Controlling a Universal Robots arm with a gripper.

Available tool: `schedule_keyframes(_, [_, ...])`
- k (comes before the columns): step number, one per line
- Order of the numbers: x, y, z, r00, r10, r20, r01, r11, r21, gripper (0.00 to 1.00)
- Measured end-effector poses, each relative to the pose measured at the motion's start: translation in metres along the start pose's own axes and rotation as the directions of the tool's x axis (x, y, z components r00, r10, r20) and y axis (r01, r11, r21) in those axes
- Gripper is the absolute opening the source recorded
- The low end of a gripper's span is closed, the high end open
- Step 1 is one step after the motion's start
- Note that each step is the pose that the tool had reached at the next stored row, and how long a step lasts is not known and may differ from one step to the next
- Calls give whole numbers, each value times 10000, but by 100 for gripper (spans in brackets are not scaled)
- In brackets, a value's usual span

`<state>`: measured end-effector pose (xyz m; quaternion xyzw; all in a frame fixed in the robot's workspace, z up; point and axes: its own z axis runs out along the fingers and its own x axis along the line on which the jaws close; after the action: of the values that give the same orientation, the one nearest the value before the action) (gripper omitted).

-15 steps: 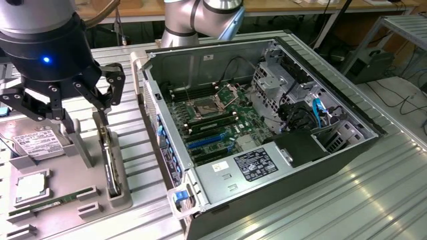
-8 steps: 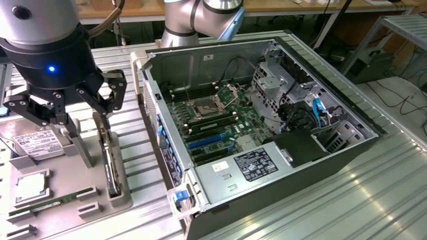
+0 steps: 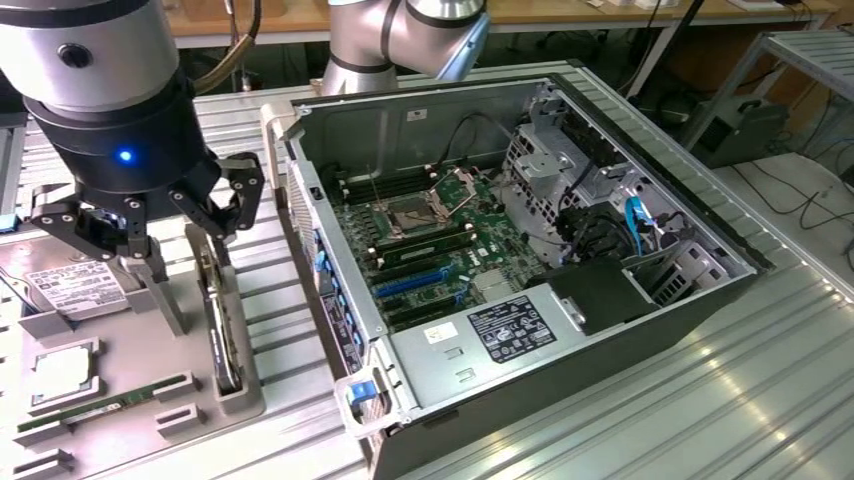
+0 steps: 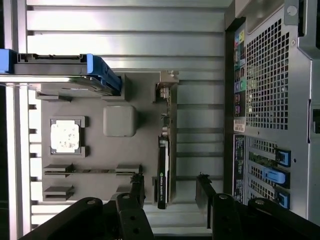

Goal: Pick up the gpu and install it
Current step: 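Pick up the gpu and move the gpu toward the slot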

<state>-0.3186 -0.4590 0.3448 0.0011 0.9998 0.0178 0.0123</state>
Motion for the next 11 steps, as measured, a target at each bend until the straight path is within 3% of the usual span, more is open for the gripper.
schedule_keyframes(11, [0, -8, 236, 10000, 6, 0, -6, 10000, 0, 54])
